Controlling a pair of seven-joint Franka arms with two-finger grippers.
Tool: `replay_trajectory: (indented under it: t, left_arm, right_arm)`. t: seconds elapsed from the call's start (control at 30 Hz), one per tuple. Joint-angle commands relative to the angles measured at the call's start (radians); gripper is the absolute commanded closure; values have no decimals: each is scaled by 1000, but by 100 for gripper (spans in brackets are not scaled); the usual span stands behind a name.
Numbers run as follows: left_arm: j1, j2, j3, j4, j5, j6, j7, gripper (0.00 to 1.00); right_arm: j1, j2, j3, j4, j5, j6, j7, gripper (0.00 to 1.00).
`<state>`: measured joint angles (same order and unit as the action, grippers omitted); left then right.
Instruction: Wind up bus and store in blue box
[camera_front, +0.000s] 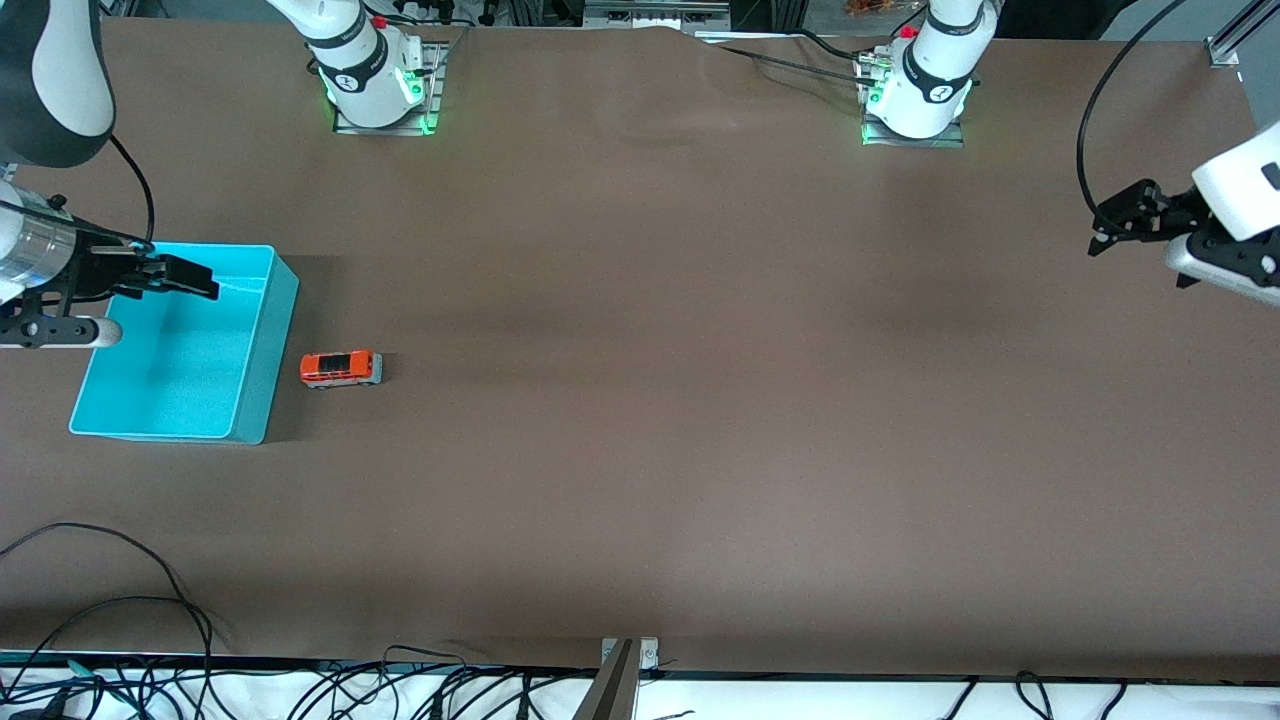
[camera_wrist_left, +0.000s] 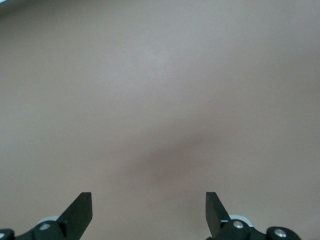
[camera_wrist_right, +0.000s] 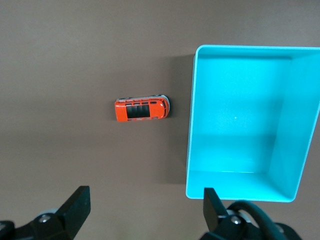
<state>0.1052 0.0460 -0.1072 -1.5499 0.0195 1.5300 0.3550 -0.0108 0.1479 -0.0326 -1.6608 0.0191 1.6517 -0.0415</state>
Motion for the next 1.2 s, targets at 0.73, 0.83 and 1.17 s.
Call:
replay_trajectory:
  t: [0.73, 0.83, 1.17]
  left_arm:
    - [-102, -137, 64, -79, -52, 12, -226, 0]
    - [-101, -137, 63, -76, -52, 9, -226, 0]
    - [-98, -112, 61, -41, -52, -16, -228, 0]
  right_arm:
    - [6, -71, 57, -356, -13, 367, 86, 0]
    - [6, -71, 89, -411, -16, 454, 185, 0]
    - [6, -59, 100, -542, -13, 619, 366, 0]
